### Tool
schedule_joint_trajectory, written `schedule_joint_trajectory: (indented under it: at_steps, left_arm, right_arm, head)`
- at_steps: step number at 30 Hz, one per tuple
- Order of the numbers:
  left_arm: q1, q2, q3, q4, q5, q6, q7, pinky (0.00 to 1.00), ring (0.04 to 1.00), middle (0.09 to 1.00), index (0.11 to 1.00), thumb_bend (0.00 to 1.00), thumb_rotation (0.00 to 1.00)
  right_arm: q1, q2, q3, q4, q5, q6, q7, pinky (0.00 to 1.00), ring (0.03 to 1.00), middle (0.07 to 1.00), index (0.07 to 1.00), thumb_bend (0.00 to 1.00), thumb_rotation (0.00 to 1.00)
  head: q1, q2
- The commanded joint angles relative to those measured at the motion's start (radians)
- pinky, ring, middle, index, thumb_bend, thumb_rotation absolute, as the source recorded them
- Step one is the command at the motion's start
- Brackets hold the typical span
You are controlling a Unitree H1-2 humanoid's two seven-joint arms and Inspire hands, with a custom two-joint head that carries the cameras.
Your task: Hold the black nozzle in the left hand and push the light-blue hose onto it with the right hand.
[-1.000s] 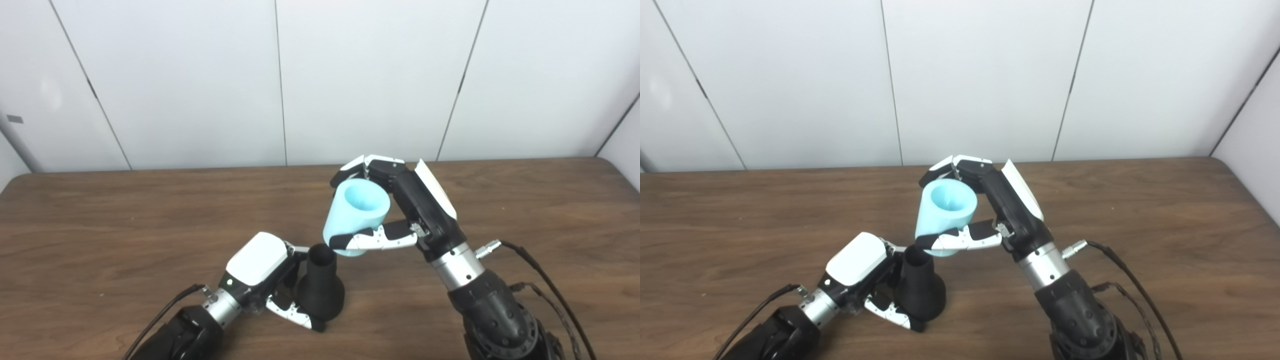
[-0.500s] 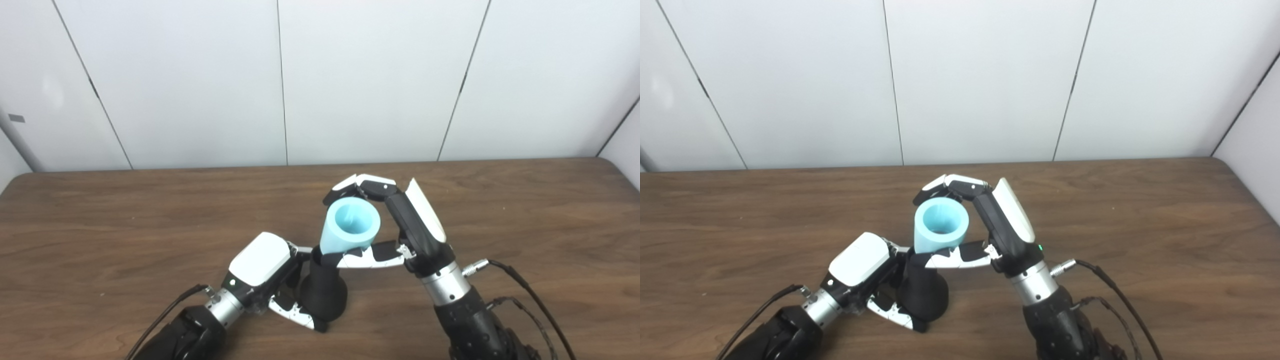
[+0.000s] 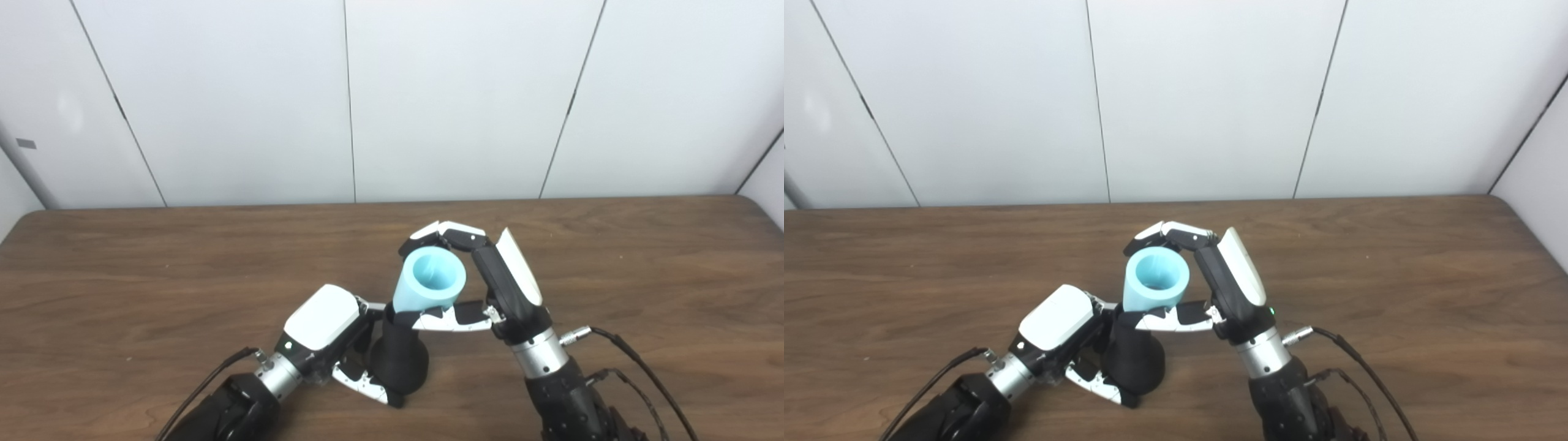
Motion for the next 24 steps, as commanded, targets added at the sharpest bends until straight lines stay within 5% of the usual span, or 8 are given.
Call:
schedule_joint_trajectory:
  at_steps: [1,7,12,24]
  left_arm:
    - [0.006,0.002,-0.021,-0.002,0.025,-0.012,-0.022,0.15,0.200,0.396,0.484,0.52,0.00]
    - [0.007,0.004,-0.023,-0.006,0.030,-0.005,-0.028,0.16,0.209,0.399,0.487,0.52,0.00]
    - [0.003,0.004,-0.024,0.004,0.023,-0.012,-0.029,0.16,0.213,0.399,0.486,0.52,0.00]
    - [-0.001,0.005,-0.025,0.019,0.021,-0.018,-0.023,0.17,0.218,0.401,0.489,0.52,0.00]
  right_arm:
    - [-0.018,0.009,0.001,-0.003,0.005,-0.020,-0.002,0.31,0.384,0.501,0.546,0.51,0.00]
    - [-0.011,0.025,0.006,-0.034,0.078,0.076,0.047,0.24,0.352,0.475,0.562,0.50,0.00]
    - [-0.010,0.027,0.005,-0.072,0.133,0.147,0.085,0.29,0.371,0.480,0.561,0.51,0.00]
    - [-0.012,0.025,0.005,-0.119,0.161,0.226,0.137,0.30,0.378,0.485,0.557,0.51,0.00]
  head:
    - [0.000,0.000]
    - [-0.004,0.000]
    - [-0.005,-0.003]
    - [-0.010,-0.004]
